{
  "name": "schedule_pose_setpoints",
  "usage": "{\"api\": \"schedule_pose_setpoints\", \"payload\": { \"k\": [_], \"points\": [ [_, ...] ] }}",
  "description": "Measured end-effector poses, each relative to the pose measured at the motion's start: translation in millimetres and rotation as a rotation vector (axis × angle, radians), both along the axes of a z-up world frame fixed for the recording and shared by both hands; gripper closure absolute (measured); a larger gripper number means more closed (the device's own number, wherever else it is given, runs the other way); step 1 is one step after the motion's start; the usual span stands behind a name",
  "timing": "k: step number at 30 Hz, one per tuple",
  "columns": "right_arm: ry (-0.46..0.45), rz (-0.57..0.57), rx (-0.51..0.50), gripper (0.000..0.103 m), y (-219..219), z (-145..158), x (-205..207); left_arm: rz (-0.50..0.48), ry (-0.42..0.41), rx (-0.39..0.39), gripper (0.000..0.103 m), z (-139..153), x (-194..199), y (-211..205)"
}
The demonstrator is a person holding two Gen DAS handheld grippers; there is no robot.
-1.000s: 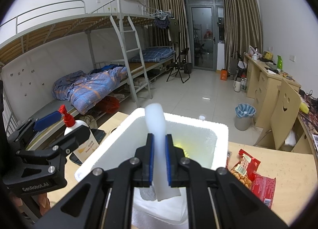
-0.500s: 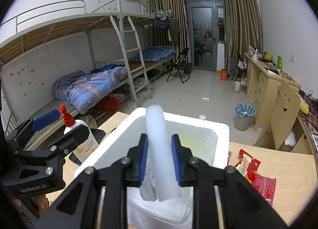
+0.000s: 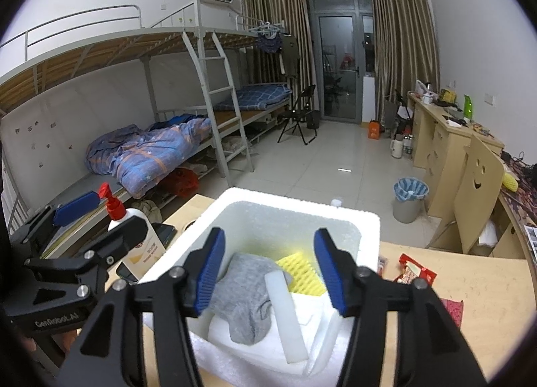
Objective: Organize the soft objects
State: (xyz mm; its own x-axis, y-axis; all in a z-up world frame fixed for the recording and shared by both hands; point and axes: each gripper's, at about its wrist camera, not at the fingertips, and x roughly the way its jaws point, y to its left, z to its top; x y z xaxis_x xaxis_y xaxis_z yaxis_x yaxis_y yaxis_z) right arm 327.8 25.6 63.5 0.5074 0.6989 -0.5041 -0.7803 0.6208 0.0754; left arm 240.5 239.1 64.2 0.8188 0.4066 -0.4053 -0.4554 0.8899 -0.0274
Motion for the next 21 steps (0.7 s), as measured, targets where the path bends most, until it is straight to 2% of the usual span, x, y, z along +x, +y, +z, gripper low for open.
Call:
{"api": "schedule_pose_setpoints", "payload": {
  "k": [1,2,3,5,6,17,21],
  "points": [
    [0.002,-0.005,0.003,0.04,-1.8,0.9,0.4,-0.002,0.0,0.0,0.008,0.1,-0.2,-0.1],
    [0.003,-0.012,0.004,0.035,-4.1,2.1,0.3,-0.003,-0.001,-0.001,0.008,0.5,-0.4,-0.5],
    [-0.003,-0.021,0.001,0.023,-7.8,3.9,-0.5,-0.008,-0.002,-0.001,0.008,1.3,-1.4,-1.6],
    [-0.017,-0.046,0.012,0.01,-16.1,8.1,-3.0,-0.016,-0.007,-0.001,0.008,3.4,-4.4,-5.1],
    [-0.021,-0.052,0.022,0.007,-22.1,10.7,-5.1,-0.021,-0.011,-0.001,0.008,4.2,-5.7,-6.9],
    [-0.04,-0.119,0.071,0.003,-72.2,26.6,-32.9,-0.079,-0.039,0.003,0.008,20.1,-36.3,-45.2],
    [-0.057,-0.141,0.091,0.0,-89.8,28.4,-44.7,-0.072,-0.05,0.013,0.007,22.8,-48.4,-58.5]
  ]
}}
